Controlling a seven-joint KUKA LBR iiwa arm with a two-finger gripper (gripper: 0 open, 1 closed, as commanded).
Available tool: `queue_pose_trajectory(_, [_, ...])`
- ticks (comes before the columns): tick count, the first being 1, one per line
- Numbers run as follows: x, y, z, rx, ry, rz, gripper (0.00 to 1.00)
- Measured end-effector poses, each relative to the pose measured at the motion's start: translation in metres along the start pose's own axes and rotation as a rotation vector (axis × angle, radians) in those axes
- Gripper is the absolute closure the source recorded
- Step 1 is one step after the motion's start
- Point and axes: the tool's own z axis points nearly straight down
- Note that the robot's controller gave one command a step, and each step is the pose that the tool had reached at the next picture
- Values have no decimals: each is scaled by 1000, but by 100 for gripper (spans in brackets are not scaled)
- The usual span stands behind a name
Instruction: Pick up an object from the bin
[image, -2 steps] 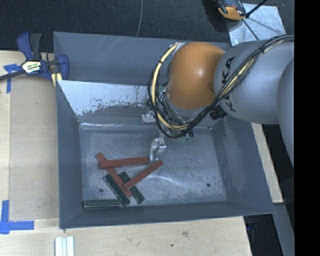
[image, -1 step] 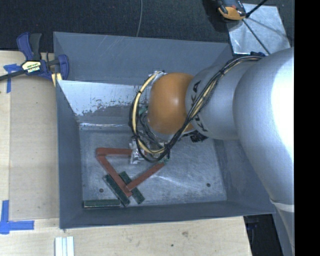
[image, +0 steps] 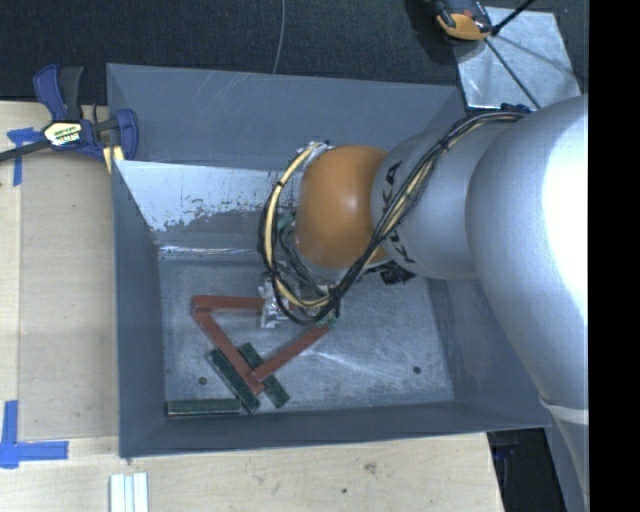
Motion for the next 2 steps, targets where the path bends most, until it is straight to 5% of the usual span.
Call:
queue_pose_trajectory(1, [2, -1, -38, 7, 31, -8, 100])
queue_pose_trajectory(2, [12, -18, -187, 7, 26, 11, 100])
